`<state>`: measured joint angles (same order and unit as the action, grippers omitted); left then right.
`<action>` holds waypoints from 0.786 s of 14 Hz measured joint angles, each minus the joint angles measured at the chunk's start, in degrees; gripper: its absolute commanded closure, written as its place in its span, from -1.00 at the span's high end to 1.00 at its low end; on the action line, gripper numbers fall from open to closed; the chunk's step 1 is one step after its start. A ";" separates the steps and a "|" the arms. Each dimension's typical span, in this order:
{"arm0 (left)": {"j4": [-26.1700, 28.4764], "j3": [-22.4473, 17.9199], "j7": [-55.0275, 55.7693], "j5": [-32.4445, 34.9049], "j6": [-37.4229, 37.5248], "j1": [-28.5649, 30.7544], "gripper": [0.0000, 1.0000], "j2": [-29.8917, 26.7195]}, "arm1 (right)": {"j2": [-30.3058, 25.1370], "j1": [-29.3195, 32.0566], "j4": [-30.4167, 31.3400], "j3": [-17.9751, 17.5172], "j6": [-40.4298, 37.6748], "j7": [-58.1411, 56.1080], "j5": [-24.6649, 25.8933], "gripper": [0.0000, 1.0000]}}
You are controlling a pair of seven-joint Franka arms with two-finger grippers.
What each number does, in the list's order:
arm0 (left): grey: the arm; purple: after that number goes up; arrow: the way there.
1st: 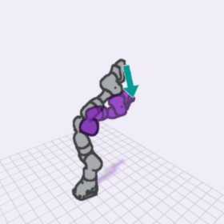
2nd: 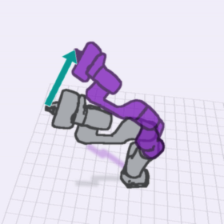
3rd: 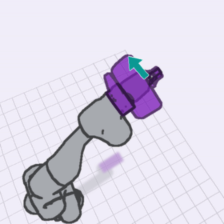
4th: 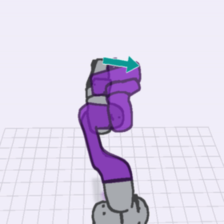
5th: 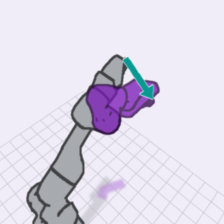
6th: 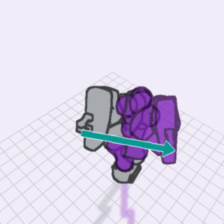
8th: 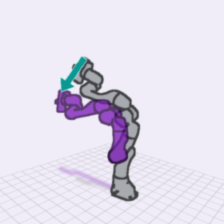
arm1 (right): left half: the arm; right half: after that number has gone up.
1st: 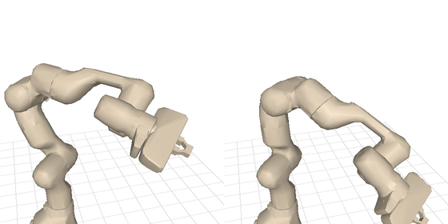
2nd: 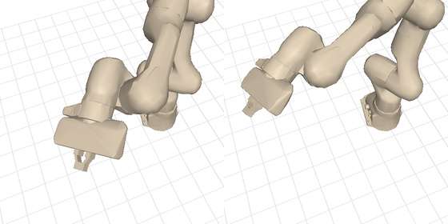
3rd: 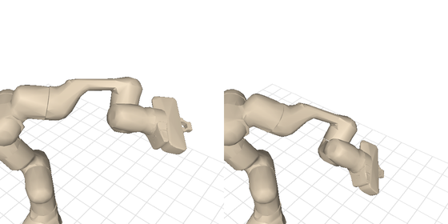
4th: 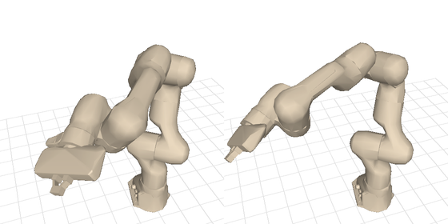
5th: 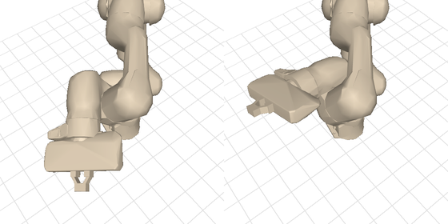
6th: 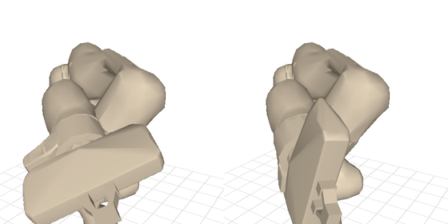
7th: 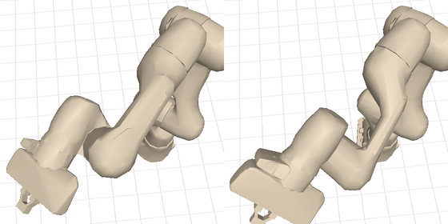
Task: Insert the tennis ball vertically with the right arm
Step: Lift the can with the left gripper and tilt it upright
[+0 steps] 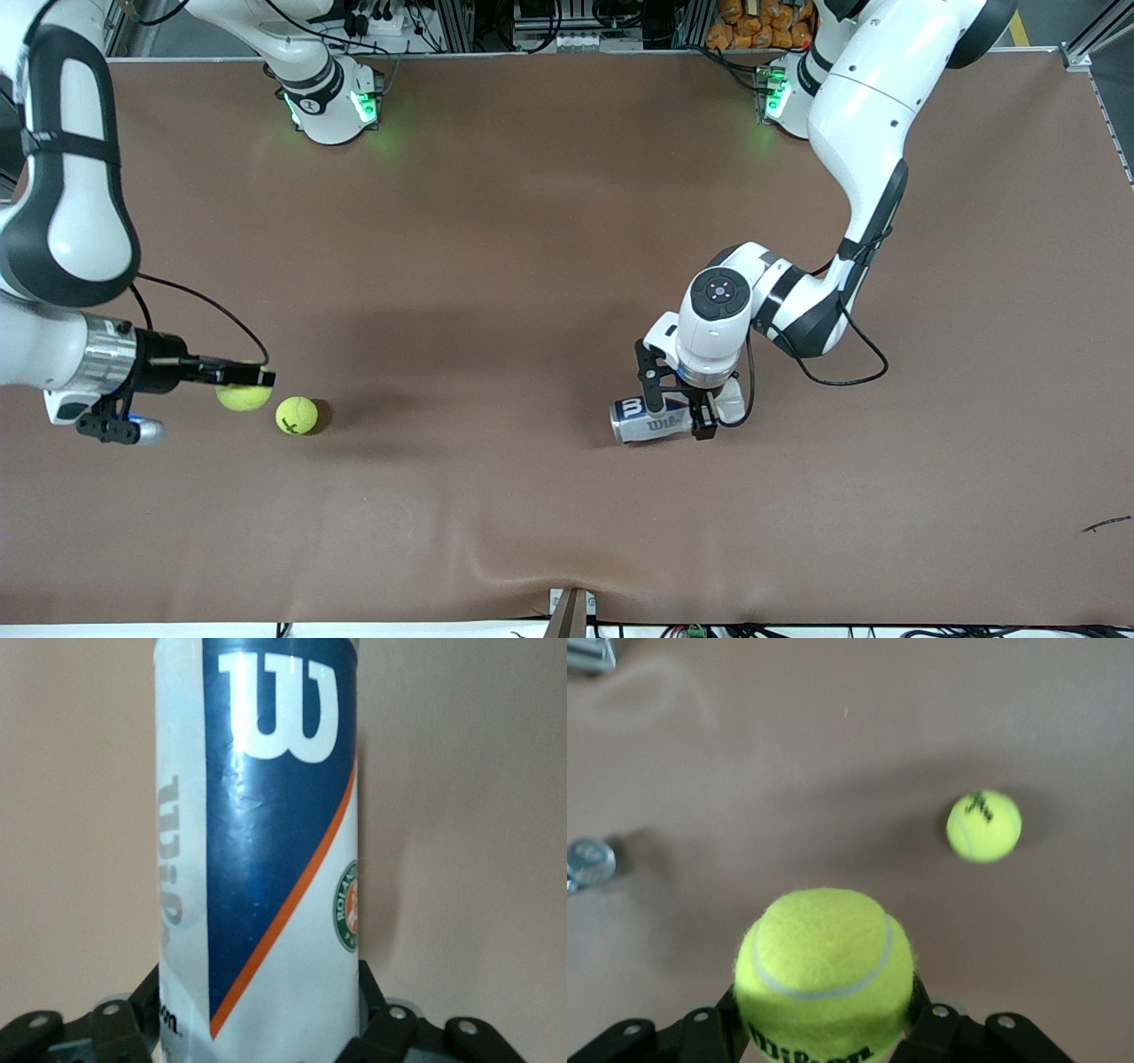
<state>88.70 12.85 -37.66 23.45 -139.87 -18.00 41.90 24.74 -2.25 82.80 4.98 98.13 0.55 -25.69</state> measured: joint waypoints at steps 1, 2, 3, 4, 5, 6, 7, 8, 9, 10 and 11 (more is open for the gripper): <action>-0.02 0.12 0.61 -2.19 -2.32 -0.14 0.64 0.01 | -0.74 0.00 -0.01 0.04 -2.29 0.01 0.00 -1.00; -0.03 0.28 1.33 -4.61 -4.95 -0.42 0.64 0.02 | -1.43 0.00 -0.02 0.09 -4.59 0.01 -0.01 -1.00; -0.05 0.36 2.16 -7.12 -7.67 -0.89 0.63 0.02 | -2.08 0.01 -0.03 0.13 -6.81 0.01 -0.02 -1.00; -0.06 0.39 3.04 -9.96 -10.68 -1.56 0.63 0.03 | -2.66 0.01 -0.05 0.17 -9.14 0.01 -0.02 -1.00; -0.06 0.44 3.96 -12.90 -13.77 -2.46 0.63 0.07 | -3.24 0.01 -0.05 0.21 -11.42 0.01 -0.02 -1.00; -0.08 0.46 4.67 -15.92 -16.88 -3.55 0.63 0.12 | -3.76 0.01 -0.05 0.23 -13.62 0.01 -0.02 -1.00; -0.11 0.46 5.33 -18.78 -19.91 -4.73 0.63 0.19 | -4.24 0.01 -0.06 0.24 -15.65 0.01 -0.02 -1.00; -0.15 0.46 5.72 -21.35 -22.70 -5.84 0.63 0.34 | -4.72 0.01 -0.06 0.22 -17.62 0.01 -0.03 -1.00; -0.17 0.45 6.18 -23.41 -25.69 -6.78 0.62 0.67 | -5.15 0.00 -0.06 0.17 -19.43 0.01 -0.03 -1.00; -0.23 0.44 6.87 -24.96 -29.04 -7.65 0.59 1.24 | -5.48 0.00 -0.05 0.12 -21.08 0.13 -0.03 -1.00; -0.33 0.45 8.14 -25.92 -32.47 -8.52 0.57 2.11 | -5.67 -0.01 -0.05 0.10 -22.27 0.66 -0.03 -1.00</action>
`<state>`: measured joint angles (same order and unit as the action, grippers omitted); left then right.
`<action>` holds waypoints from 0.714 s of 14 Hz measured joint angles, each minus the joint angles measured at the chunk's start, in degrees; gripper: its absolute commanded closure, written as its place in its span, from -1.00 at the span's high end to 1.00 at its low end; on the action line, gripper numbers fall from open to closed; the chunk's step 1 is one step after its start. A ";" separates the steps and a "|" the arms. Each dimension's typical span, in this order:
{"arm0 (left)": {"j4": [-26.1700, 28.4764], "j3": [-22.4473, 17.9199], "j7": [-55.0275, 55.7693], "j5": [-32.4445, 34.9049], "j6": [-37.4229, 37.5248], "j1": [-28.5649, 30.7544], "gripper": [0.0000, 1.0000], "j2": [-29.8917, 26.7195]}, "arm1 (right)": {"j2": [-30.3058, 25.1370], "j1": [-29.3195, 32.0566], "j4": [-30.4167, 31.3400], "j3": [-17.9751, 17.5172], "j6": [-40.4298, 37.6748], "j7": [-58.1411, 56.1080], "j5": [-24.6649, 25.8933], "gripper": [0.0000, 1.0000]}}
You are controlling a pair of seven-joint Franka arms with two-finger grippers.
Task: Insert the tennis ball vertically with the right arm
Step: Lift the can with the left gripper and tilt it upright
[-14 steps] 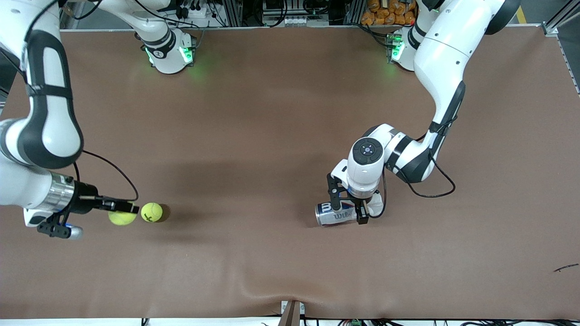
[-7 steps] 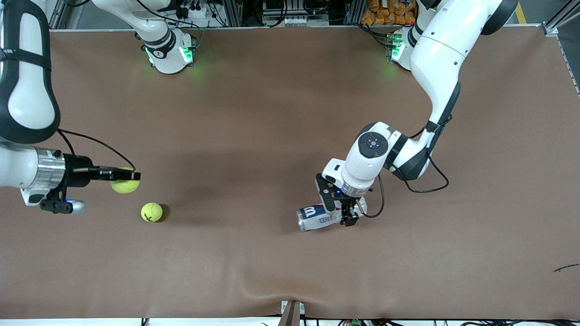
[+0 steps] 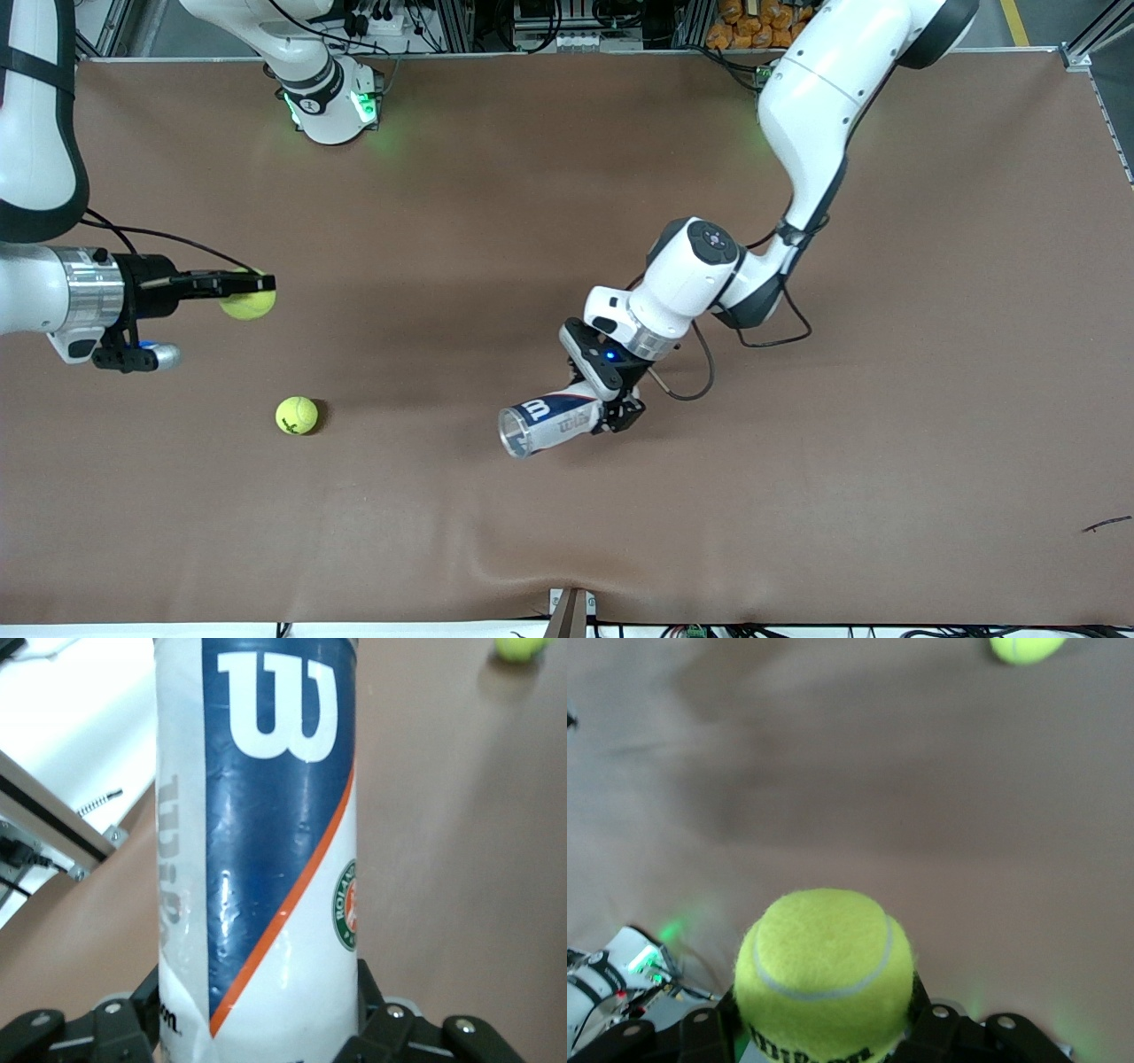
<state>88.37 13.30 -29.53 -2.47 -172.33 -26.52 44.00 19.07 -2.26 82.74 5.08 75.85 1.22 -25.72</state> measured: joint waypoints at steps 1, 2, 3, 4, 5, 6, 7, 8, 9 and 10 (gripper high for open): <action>-0.26 -0.02 1.79 -0.32 -2.99 -0.88 0.57 1.04 | -0.06 0.00 0.01 -0.01 -0.44 0.81 -0.01 -1.00; -0.84 -0.09 4.03 -0.36 -4.92 -1.92 0.56 2.06 | -0.05 0.00 0.02 -0.02 -0.43 1.35 -0.02 -1.00; -1.71 -0.47 6.28 -0.36 -5.79 -3.24 0.56 2.83 | -0.06 0.00 0.05 -0.02 -0.31 1.72 -0.03 -1.00; -2.50 -1.81 8.44 -0.36 -5.99 -5.09 0.56 3.21 | -0.05 0.00 0.07 -0.01 0.05 1.92 -0.03 -1.00; -3.02 -4.27 10.60 -0.36 -5.99 -7.51 0.55 3.28 | -0.05 0.00 0.10 0.00 0.66 2.15 -0.03 -1.00; -3.38 -7.83 13.32 -0.41 -5.99 -10.58 0.55 3.28 | -0.05 0.00 0.15 0.01 1.29 2.81 -0.03 -1.00; -3.56 -11.77 17.13 -0.46 -5.99 -13.97 0.55 3.30 | -0.05 0.00 0.23 -0.01 1.80 3.83 -0.03 -1.00; -3.60 -16.08 21.67 -0.46 -5.97 -17.79 0.55 3.35 | -0.04 -0.01 0.33 -0.01 2.53 4.81 -0.04 -1.00; -3.60 -20.36 25.96 -0.48 -5.96 -21.71 0.55 3.53 | -0.03 -0.01 0.42 -0.01 3.50 5.34 -0.10 -1.00; -3.60 -23.78 29.78 -0.50 -5.95 -25.13 0.55 3.76 | -0.01 0.00 0.47 0.02 4.49 5.70 -0.35 -1.00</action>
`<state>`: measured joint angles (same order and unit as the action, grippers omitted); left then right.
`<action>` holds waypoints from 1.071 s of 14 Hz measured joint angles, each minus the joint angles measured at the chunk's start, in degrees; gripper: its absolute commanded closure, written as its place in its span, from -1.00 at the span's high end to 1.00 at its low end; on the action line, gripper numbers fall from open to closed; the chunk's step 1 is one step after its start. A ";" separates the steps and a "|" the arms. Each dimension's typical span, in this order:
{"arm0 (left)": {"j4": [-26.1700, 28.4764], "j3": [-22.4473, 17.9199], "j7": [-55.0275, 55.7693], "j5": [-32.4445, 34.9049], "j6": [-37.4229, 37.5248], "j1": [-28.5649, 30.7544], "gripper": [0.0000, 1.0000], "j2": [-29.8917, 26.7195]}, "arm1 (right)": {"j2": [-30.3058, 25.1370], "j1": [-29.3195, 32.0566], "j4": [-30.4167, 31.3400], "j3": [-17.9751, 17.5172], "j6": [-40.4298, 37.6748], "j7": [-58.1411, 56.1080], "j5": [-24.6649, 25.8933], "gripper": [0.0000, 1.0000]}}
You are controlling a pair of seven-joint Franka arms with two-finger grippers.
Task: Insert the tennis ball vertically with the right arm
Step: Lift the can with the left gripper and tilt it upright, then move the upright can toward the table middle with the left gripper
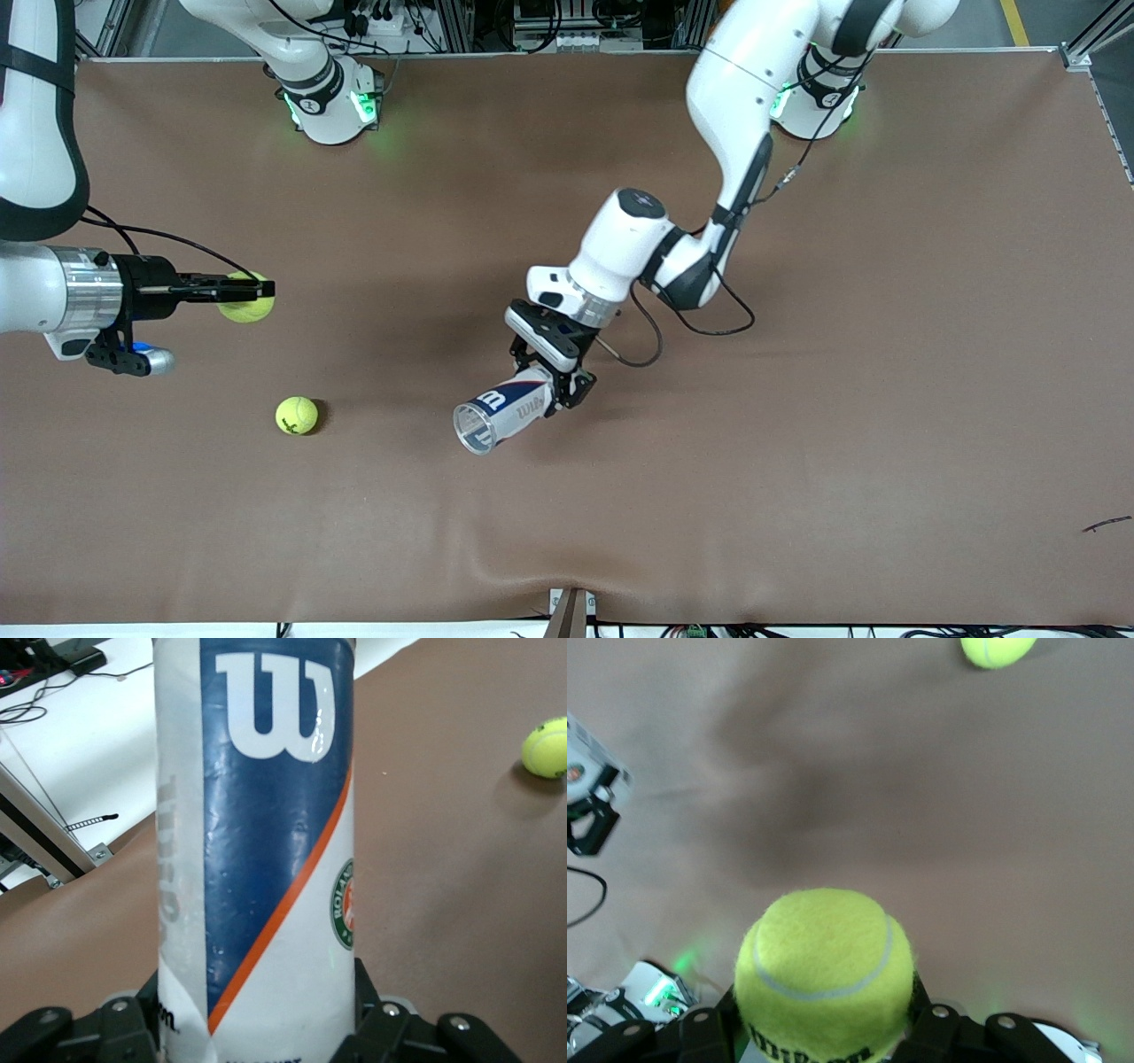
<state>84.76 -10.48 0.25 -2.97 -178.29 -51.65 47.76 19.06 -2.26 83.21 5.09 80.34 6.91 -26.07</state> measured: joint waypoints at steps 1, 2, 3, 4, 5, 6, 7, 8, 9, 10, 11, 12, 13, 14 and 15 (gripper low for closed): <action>0.00 -2.29 3.22 -0.01 0.00 -2.60 0.55 0.26 | 0.03 0.02 0.02 0.09 0.85 0.36 -0.57 -1.00; 0.00 -4.31 5.73 -0.01 0.00 -4.76 0.55 0.59 | 0.09 0.06 0.06 0.20 1.98 0.58 -1.27 -1.00; 0.00 -6.58 7.98 -0.03 0.00 -6.80 0.55 0.96 | 0.20 0.08 0.12 0.34 3.39 0.84 -1.80 -1.00; -0.02 -8.99 10.72 -0.05 0.00 -8.75 0.55 1.42 | 0.36 0.11 0.21 0.44 4.90 1.46 -2.01 -1.00; -0.01 -11.38 13.82 -0.05 0.00 -10.76 0.55 2.02 | 0.55 0.12 0.29 0.49 6.39 2.10 -2.07 -1.00; -0.01 -14.13 17.00 -0.05 0.00 -13.11 0.55 2.80 | 0.75 0.12 0.34 0.50 7.79 2.68 -2.19 -1.00; -0.02 -17.00 20.25 -0.05 0.00 -15.66 0.55 3.61 | 0.97 0.12 0.39 0.50 8.97 2.95 -2.68 -1.00; -0.02 -19.47 23.22 -0.05 0.00 -17.98 0.55 4.38 | 1.23 0.13 0.46 0.53 9.87 3.16 -3.77 -1.00; -0.02 -21.66 25.91 -0.05 0.01 -20.15 0.55 5.19 | 1.57 0.16 0.52 0.57 10.62 3.38 -5.10 -1.00; -0.01 -23.66 28.27 -0.05 0.04 -22.01 0.55 6.05 | 1.94 0.21 0.52 0.62 11.69 3.54 -6.32 -1.00; -0.01 -25.77 30.90 -0.05 0.08 -23.86 0.55 7.12 | 2.28 0.29 0.54 0.66 13.11 3.59 -6.99 -1.00; 0.00 -28.05 33.77 -0.05 0.08 -25.74 0.55 8.33 | 2.56 0.31 0.55 0.69 14.67 3.60 -7.34 -1.00; 0.01 -30.50 36.89 -0.05 0.08 -27.78 0.55 9.68 | 2.70 0.30 0.56 0.67 16.07 3.60 -7.56 -1.00; 0.01 -32.88 40.01 -0.05 0.08 -29.81 0.55 11.07 | 2.73 0.26 0.56 0.63 17.04 3.69 -7.67 -1.00; 0.01 -34.94 42.75 -0.05 0.09 -31.73 0.55 12.43 | 2.73 0.18 0.56 0.56 17.73 4.13 -7.74 -1.00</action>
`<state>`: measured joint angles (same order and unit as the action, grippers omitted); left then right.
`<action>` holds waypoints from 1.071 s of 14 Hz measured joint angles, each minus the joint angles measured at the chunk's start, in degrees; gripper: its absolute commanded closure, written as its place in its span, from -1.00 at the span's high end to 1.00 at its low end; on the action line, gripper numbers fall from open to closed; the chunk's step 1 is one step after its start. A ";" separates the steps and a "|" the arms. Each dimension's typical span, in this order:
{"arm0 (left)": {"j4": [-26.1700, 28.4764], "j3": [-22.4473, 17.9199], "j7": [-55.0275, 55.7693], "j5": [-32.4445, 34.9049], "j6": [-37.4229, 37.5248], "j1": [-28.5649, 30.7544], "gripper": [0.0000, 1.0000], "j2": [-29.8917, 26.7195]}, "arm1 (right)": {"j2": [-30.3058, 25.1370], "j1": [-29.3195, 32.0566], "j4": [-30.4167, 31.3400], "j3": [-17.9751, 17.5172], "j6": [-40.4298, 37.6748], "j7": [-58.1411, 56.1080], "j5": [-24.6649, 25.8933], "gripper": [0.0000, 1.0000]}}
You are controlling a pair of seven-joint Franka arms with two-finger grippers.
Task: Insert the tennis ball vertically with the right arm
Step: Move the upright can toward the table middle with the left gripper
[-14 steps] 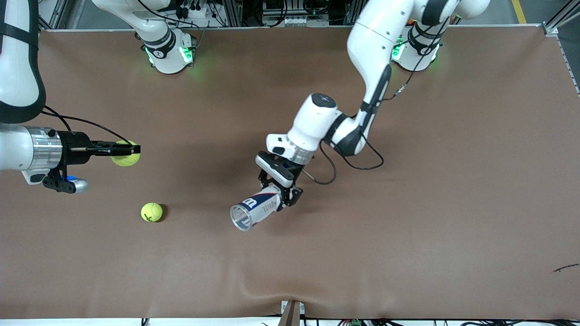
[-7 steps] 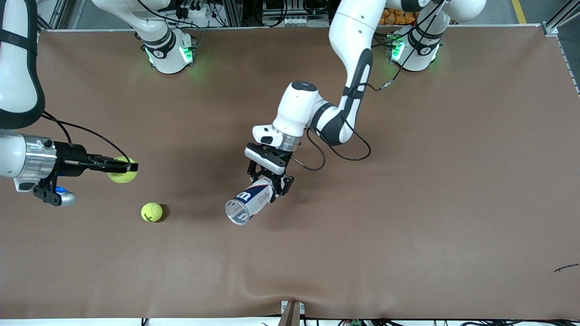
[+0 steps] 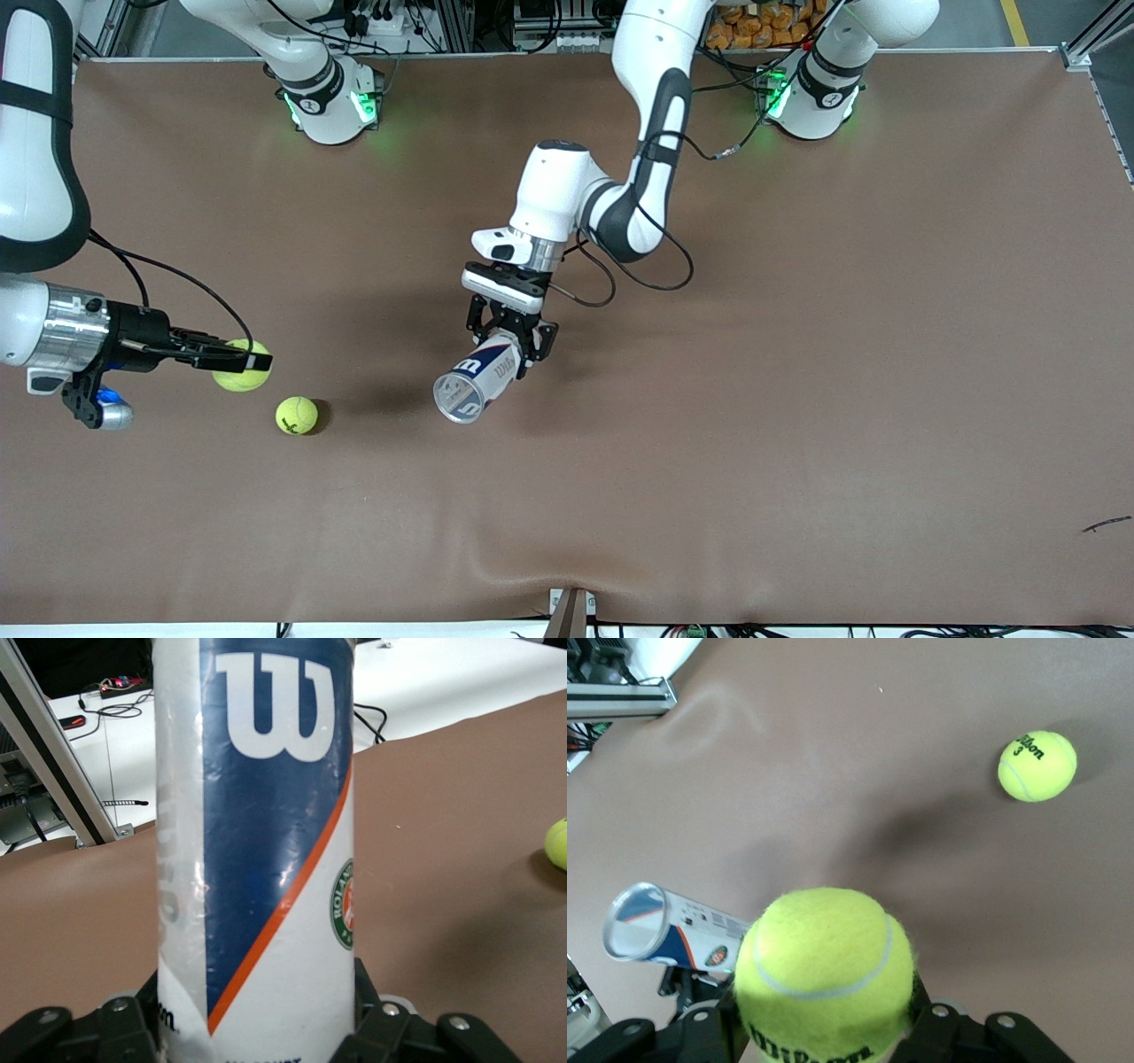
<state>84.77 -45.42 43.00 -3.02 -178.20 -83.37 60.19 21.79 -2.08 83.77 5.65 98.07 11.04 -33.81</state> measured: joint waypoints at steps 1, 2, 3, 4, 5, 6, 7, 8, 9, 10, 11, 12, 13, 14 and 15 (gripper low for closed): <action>0.00 -1.70 2.14 0.00 0.02 -1.66 0.55 1.25 | 0.00 -0.11 0.00 -0.09 0.90 0.90 -0.08 -1.00; 0.02 -3.20 3.96 0.00 0.07 -3.07 0.55 2.48 | 0.00 -0.22 0.00 -0.23 1.90 1.65 -0.23 -1.00; 0.02 -4.79 6.11 0.00 0.15 -4.35 0.55 3.82 | 0.00 -0.45 0.00 -0.34 2.63 2.22 -0.45 -1.00; 0.02 -6.54 8.75 0.00 0.33 -5.61 0.56 5.29 | 0.00 -0.79 0.02 -0.42 3.15 2.81 -0.65 -1.00; 0.02 -8.18 11.44 0.00 0.82 -6.87 0.55 6.69 | 0.00 -1.27 0.15 -0.53 4.21 3.48 -0.69 -1.00; 0.01 -9.84 14.12 0.00 1.90 -8.27 0.56 7.99 | 0.00 -1.93 0.63 -0.56 5.97 4.12 -0.69 -1.00; -0.02 -11.21 16.61 0.00 3.70 -9.67 0.57 8.99 | 0.01 -2.59 1.37 -0.58 7.53 4.35 -0.69 -1.00; -0.03 -12.25 18.98 0.00 5.59 -10.98 0.57 9.76 | 0.01 -3.12 2.01 -0.58 8.24 4.67 -0.70 -1.00; -0.04 -13.12 21.07 0.00 7.33 -12.18 0.58 10.48 | -0.03 -3.42 2.35 -0.58 8.24 5.39 -0.70 -1.00; -0.04 -13.83 23.01 0.00 8.72 -13.19 0.58 11.29 | -0.10 -3.55 2.43 -0.58 7.89 5.95 -0.70 -1.00; -0.03 -14.64 25.13 0.00 9.82 -14.16 0.59 12.32 | -0.23 -3.56 2.43 -0.57 7.44 6.35 -0.70 -1.00; -0.03 -15.39 27.27 0.00 10.65 -15.03 0.59 13.39 | -0.37 -3.55 2.43 -0.51 7.16 6.47 -0.70 -1.00; -0.04 -16.14 29.29 0.01 11.31 -15.85 0.59 14.57 | -0.47 -3.55 2.43 -0.45 7.09 6.52 -0.70 -1.00; -0.03 -16.76 30.72 0.28 11.86 -16.49 0.59 15.54 | -0.48 -3.54 2.43 -0.41 7.09 6.54 -0.70 -1.00; -0.02 -17.33 32.49 1.12 12.13 -16.91 0.59 16.46 | -0.48 -3.51 2.45 -0.36 7.09 6.54 -0.70 -1.00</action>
<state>84.75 -62.75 75.49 -1.90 -166.07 -100.29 76.65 21.30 -5.59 86.23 5.29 105.16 17.58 -34.52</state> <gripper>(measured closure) 0.203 0.335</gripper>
